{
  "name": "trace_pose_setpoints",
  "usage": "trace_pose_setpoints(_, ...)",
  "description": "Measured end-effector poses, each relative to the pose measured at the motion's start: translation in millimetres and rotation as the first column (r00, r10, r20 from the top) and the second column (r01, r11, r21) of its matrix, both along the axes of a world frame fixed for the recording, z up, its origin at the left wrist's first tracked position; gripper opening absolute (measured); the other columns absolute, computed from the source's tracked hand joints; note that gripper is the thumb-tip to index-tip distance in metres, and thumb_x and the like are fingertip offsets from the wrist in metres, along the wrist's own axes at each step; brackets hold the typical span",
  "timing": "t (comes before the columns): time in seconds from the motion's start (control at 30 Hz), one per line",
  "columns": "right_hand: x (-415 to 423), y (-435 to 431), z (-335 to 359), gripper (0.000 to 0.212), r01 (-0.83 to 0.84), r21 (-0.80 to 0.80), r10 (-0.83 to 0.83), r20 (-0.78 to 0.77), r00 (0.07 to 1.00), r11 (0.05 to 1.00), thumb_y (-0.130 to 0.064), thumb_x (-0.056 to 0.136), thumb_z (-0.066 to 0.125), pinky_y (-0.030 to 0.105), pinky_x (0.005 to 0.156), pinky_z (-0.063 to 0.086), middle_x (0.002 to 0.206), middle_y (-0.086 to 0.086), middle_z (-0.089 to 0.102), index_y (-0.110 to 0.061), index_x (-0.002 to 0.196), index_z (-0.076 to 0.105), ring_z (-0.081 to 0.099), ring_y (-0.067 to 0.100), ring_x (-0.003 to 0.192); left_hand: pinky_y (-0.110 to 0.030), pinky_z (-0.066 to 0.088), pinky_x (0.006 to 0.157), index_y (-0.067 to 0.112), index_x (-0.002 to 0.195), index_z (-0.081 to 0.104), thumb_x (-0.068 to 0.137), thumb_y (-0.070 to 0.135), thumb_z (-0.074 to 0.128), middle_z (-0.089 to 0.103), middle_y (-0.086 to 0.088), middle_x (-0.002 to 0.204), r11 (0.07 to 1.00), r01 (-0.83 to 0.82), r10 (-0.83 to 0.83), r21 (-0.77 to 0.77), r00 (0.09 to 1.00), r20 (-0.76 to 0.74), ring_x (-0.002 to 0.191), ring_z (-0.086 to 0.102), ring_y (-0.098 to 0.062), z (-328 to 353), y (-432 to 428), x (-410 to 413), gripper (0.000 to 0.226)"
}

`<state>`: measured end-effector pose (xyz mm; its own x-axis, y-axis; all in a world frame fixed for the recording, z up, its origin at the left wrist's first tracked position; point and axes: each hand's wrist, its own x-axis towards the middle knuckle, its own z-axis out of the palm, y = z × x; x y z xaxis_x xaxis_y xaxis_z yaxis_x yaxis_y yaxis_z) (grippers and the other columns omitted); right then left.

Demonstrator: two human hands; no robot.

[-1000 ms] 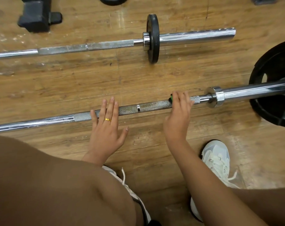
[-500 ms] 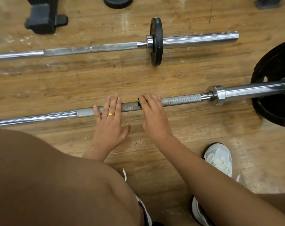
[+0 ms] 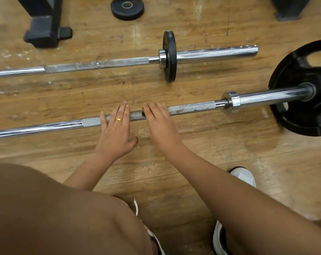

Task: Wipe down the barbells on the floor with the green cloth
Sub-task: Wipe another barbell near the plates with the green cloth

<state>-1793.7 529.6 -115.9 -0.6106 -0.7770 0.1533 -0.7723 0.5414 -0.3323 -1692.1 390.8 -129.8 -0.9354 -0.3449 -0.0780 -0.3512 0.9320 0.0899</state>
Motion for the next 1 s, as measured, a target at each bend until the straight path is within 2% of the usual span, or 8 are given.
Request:
trace_pose_setpoints(0.1,-23.7,2.4,0.6,0.075,-0.070,0.033,0.072,-0.036,0.997,0.997,0.005,0.081,0.056,0.041,0.126,0.011,0.147,0.012,0.045,-0.003,0.152,0.034,0.037,0.030,0.140,-0.061,0.000,0.121,0.007,0.161,0.008,0.084,0.044,0.069,0.003,-0.006,0.170,1.000,0.016,-0.017,0.015,1.000,0.012,0.156,0.007,-0.025,1.8,-10.3,-7.7,0.105)
trace_pose_setpoints(0.23,-27.0,11.1,-4.5,0.076,0.089,-0.009,-0.088,0.005,0.996,0.996,0.009,0.085,0.057,0.039,0.126,0.005,0.155,0.011,0.038,-0.006,0.155,0.030,0.025,0.029,0.148,-0.061,0.002,0.121,0.008,0.161,0.007,0.082,0.045,0.071,0.007,-0.007,0.170,1.000,0.030,-0.030,-0.002,1.000,0.005,0.154,0.014,-0.027,1.2,-22.2,-17.6,0.108)
trace_pose_setpoints(0.37,-29.9,-5.8,-3.3,0.075,0.128,-0.019,-0.128,-0.014,0.992,0.992,0.008,0.086,0.057,0.039,0.126,0.002,0.155,0.010,0.037,-0.005,0.155,0.030,0.023,0.029,0.149,-0.060,0.000,0.121,0.007,0.161,0.008,0.083,0.048,0.070,0.008,-0.008,0.169,1.000,-0.001,0.001,-0.022,1.000,0.013,0.153,0.013,-0.026,3.2,-25.8,-29.1,0.107)
trace_pose_setpoints(0.6,-45.2,-9.7,-3.4,0.072,0.062,0.028,-0.061,-0.045,0.997,0.998,0.001,0.092,0.058,0.039,0.125,0.001,0.156,0.008,0.034,-0.007,0.156,0.026,0.020,0.028,0.149,-0.060,-0.002,0.121,0.006,0.160,0.009,0.083,0.047,0.070,0.011,-0.009,0.168,1.000,-0.022,0.022,-0.014,1.000,0.020,0.154,0.011,-0.026,6.0,-32.0,-43.2,0.107)
trace_pose_setpoints(0.77,-62.3,-10.8,-3.3,0.079,0.023,0.018,-0.022,-0.057,0.998,1.000,0.010,0.083,0.060,0.038,0.126,0.004,0.153,0.009,0.039,-0.008,0.154,0.031,0.028,0.026,0.146,-0.058,-0.005,0.122,0.008,0.161,0.006,0.086,0.045,0.068,0.007,-0.008,0.169,1.000,-0.006,0.006,-0.003,0.999,0.047,0.155,0.009,-0.025,9.0,-40.1,-49.2,0.104)
trace_pose_setpoints(0.9,-78.4,12.5,-8.2,0.085,0.170,-0.046,-0.172,-0.047,0.984,0.984,0.019,0.079,0.059,0.036,0.126,0.000,0.156,0.008,0.037,-0.010,0.155,0.032,0.025,0.026,0.149,-0.057,-0.005,0.122,0.009,0.161,0.003,0.088,0.045,0.066,0.005,-0.007,0.170,1.000,0.011,-0.012,0.010,0.995,0.096,0.156,0.007,-0.024,12.6,-46.0,-52.2,0.103)
trace_pose_setpoints(1.0,-76.0,9.5,-10.6,0.083,0.257,-0.081,-0.260,-0.023,0.965,0.963,0.018,0.081,0.059,0.036,0.126,-0.002,0.157,0.008,0.036,-0.009,0.155,0.032,0.021,0.027,0.151,-0.058,-0.006,0.121,0.009,0.161,0.003,0.086,0.048,0.066,0.004,-0.007,0.170,1.000,-0.010,0.010,-0.002,0.993,0.114,0.156,0.006,-0.024,13.4,-44.1,-56.2,0.105)
